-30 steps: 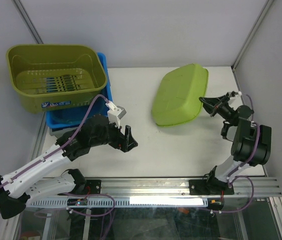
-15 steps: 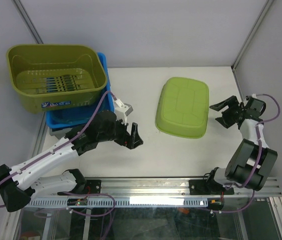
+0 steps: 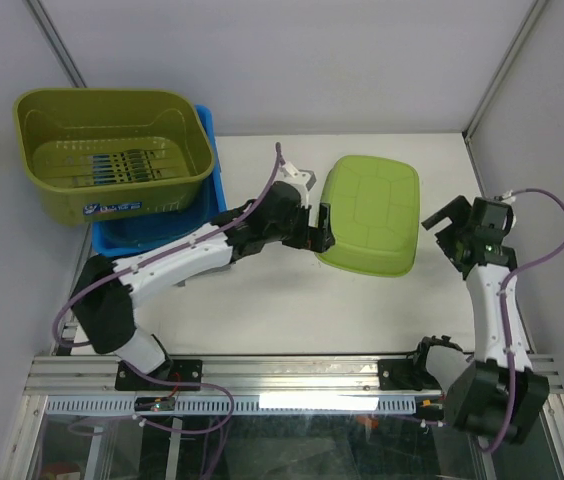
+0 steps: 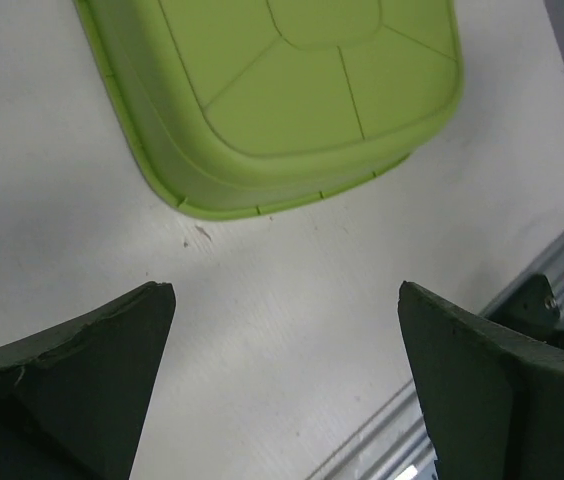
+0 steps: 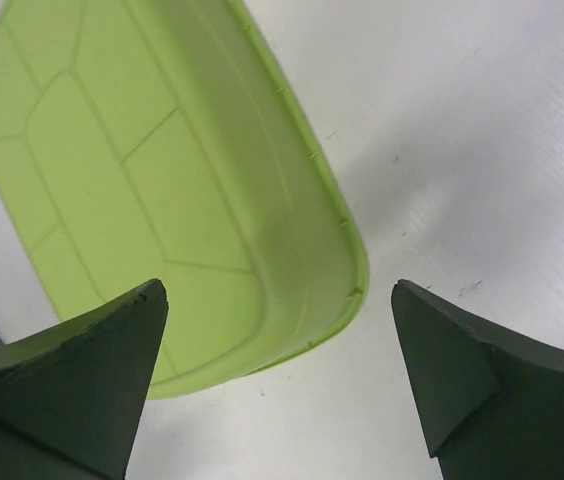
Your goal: Turn the large container upside down
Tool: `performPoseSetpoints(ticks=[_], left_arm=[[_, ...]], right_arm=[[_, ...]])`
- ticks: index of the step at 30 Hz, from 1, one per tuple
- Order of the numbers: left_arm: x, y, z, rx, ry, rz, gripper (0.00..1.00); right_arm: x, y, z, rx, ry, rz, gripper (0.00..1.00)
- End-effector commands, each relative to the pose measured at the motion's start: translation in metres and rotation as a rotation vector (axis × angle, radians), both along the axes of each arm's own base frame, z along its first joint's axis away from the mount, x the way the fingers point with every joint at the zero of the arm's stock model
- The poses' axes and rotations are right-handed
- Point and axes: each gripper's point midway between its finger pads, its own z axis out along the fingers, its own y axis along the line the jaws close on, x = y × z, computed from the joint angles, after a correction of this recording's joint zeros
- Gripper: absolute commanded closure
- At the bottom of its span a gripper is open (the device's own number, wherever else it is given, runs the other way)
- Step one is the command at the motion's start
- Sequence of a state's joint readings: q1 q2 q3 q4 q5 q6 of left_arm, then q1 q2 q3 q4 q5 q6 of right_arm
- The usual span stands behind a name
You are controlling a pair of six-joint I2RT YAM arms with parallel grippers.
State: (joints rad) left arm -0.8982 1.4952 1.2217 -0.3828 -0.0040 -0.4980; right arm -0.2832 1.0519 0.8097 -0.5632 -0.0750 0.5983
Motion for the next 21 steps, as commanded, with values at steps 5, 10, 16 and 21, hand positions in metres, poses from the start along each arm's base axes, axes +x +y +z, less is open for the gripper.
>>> performPoseSetpoints(ticks=[5,10,16,21], left_arm=[[0.094,-0.053,-0.011,0.009,-0.072,0.194,0.01],[0.138,-0.061,-0.033,-0.045,0.029,0.227,0.01],[0.150,-0.092,-0.073,-0.049,0.120,0.145,0.01],[0.142,-0.151,-0.069,-0.199,0.153,-0.047,0.01]], right_arm=[[-0.031,0.014,0.052,-0.083,-0.136,-0.148,0.01],[-0.053,0.010,0.060,-0.128,-0.112,-0.144,0.01],[-0.070,0.016,0.067,-0.121,-0.140,-0.122,0.01],[-0.082,0.015,0.078,-0.125,-0.179,-0.128,0.01]])
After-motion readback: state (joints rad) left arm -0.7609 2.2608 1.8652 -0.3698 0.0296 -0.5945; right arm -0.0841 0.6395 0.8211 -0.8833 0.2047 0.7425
